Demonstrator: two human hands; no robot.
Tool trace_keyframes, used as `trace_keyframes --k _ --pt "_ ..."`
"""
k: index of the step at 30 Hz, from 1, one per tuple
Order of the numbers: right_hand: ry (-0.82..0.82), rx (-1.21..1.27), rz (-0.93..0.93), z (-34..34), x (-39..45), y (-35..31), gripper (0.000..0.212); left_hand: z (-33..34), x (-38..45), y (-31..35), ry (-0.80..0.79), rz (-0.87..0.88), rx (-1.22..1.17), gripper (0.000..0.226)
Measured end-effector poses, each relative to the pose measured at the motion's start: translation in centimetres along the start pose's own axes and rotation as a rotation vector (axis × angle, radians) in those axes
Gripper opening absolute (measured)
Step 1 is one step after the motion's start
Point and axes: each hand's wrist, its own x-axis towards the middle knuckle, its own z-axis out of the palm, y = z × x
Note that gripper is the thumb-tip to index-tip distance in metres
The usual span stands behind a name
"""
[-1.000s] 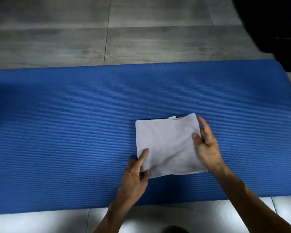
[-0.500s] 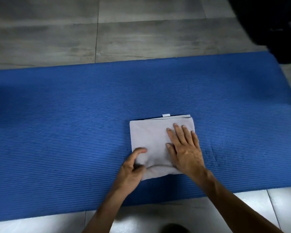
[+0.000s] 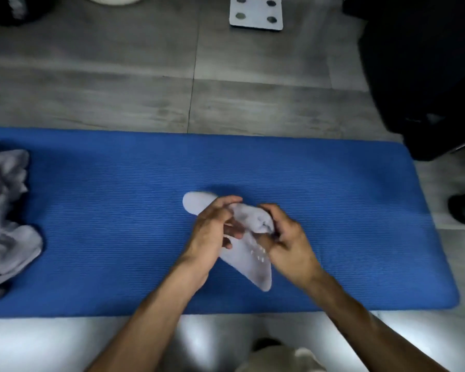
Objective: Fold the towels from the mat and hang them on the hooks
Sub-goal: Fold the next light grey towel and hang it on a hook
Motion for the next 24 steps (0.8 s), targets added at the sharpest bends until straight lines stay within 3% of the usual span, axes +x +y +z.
trace_keyframes --k 3,6,8,11,16,24 --pt "-0.056 0.201 0.111 -4.4 -1.6 -8.8 0.023 -0.9 -6.8 6.9 -0.024 0.077 0.217 0.037" --pt "-0.083 0.273 0.111 -8.8 -4.2 -17.9 0.013 -2.1 -13.6 13.5 0.124 0.324 0.770 0.032" --pt "-0.125 0.348 0.169 -12.3 -6.3 -24.3 0.017 -2.3 -18.6 18.8 0.089 0.435 0.936 0.037" --pt "-0.178 0.411 0.184 -17.7 -9.7 -33.4 0.028 -1.7 -25.8 25.8 0.071 0.526 0.952 0.042" --pt "-0.044 0.450 0.088 -25.2 -14.5 -46.8 0.027 1.0 -37.9 36.8 -0.056 0.389 0.655 0.037" --pt "-0.002 0.406 -0.009 -31.2 -20.8 -60.4 0.021 0.5 -49.4 47.4 -0.053 0.522 0.650 0.019"
